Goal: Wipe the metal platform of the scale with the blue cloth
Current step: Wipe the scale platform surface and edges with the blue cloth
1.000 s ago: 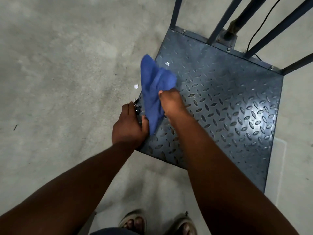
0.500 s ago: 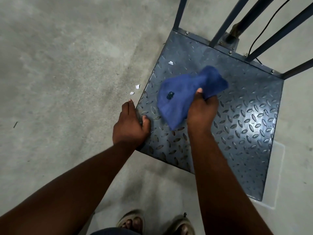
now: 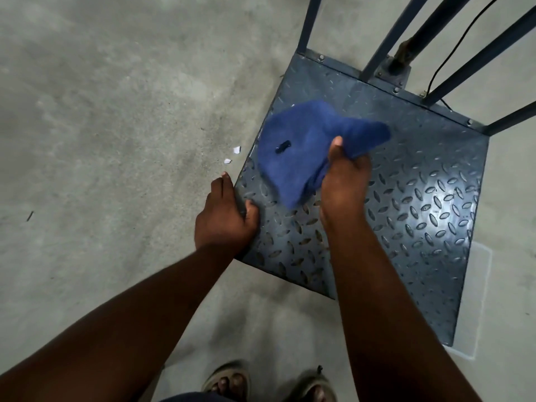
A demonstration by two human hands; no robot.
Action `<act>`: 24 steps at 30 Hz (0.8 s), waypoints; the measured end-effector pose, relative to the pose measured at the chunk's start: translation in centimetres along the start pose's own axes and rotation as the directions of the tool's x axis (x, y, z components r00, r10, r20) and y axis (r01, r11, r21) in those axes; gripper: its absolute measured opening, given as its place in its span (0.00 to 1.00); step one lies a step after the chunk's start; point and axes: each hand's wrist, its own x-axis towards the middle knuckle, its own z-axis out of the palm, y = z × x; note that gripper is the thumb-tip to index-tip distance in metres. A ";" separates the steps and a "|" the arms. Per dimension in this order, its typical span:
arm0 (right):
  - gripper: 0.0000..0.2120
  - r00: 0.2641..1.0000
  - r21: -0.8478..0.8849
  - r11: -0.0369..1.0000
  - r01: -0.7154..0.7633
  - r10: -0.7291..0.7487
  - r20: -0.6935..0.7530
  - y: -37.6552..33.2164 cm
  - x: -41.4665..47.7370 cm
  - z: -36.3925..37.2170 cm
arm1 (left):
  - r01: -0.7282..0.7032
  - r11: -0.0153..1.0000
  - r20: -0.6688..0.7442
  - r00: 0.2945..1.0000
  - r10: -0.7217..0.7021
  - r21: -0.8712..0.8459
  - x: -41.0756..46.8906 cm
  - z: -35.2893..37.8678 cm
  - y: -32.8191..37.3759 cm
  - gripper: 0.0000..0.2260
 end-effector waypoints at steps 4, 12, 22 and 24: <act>0.13 0.984 -0.097 0.983 0.158 -0.166 -0.072 -0.7 -0.8 -0.7 | -0.202 0.972 -0.003 0.979 0.204 0.124 -0.2 -0.1 -0.1 0.35; 0.07 0.968 0.307 0.924 -0.229 0.183 0.171 0.1 -0.1 3.0 | -0.423 0.880 0.101 0.906 0.411 0.214 0.0 0.1 -0.2 0.34; 0.11 0.954 -0.168 0.963 0.212 -0.241 -0.180 -2.6 1.8 -4.0 | -0.494 0.821 0.178 0.869 0.461 0.286 0.2 0.1 0.0 0.36; 0.09 0.948 -0.395 0.875 0.280 -0.317 -0.030 -1.0 1.1 -4.4 | -0.495 0.821 0.175 0.869 0.464 0.282 0.2 0.1 0.1 0.36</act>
